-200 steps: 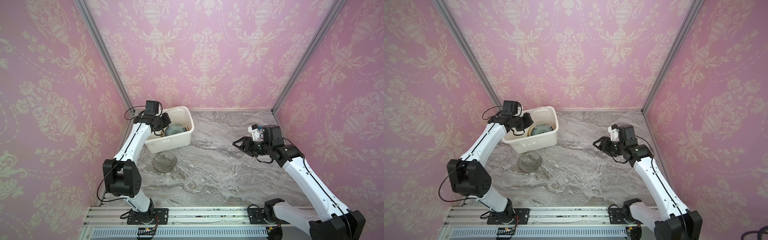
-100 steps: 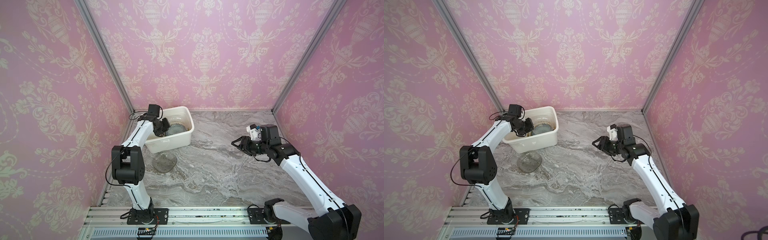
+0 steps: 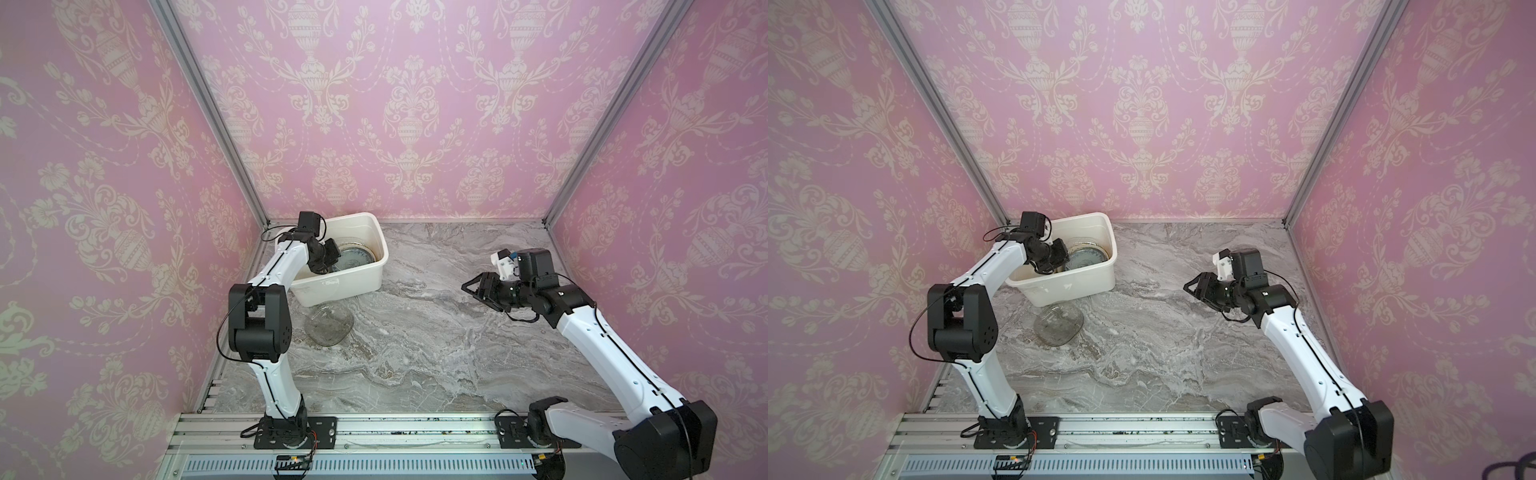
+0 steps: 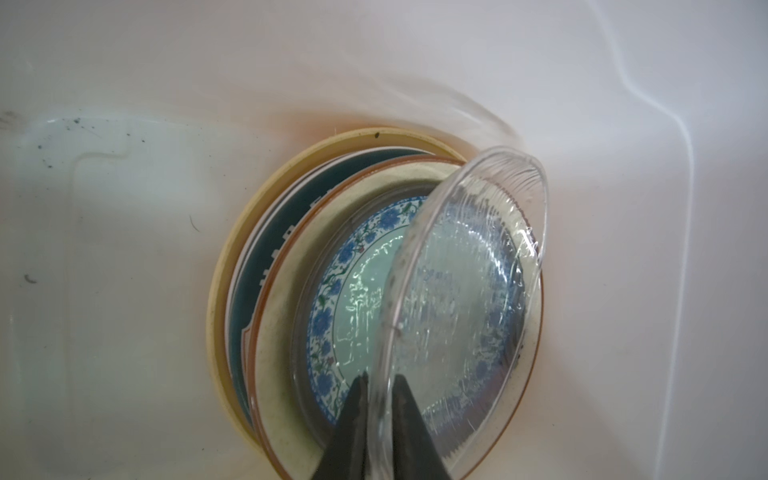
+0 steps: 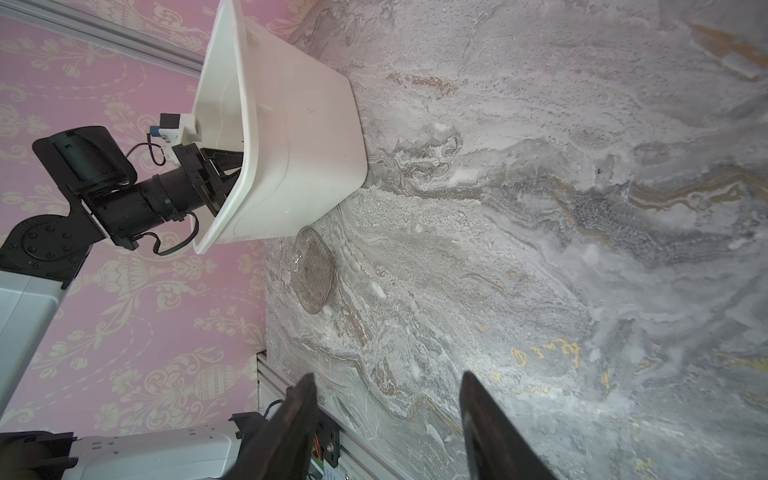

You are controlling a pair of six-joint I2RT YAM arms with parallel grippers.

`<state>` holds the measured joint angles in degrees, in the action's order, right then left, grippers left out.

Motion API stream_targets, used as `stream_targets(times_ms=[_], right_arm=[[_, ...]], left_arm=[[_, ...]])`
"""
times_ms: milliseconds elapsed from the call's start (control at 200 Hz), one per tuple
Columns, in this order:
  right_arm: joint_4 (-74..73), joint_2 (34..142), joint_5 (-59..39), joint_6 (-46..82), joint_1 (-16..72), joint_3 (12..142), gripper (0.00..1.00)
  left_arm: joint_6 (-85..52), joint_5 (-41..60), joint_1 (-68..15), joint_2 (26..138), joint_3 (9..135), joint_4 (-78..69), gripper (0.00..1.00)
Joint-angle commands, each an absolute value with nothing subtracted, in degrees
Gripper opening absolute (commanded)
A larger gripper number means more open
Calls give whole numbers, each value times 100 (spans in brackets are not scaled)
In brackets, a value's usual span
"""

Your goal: Place the plates into the plastic bin on the countertop

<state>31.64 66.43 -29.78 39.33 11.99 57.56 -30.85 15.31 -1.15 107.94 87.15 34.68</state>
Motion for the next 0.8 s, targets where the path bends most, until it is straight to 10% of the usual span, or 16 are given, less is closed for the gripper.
stream_targets(times_ms=[0, 796], right_arm=[[3195, 6662, -2997, 4008, 1173, 5973, 55], [3209, 6603, -2852, 4291, 1282, 5973, 54]], left_arm=[[-2945, 1582, -44, 10929, 8613, 3384, 17], [-2501, 2136, -37, 10029, 8588, 3270, 75]])
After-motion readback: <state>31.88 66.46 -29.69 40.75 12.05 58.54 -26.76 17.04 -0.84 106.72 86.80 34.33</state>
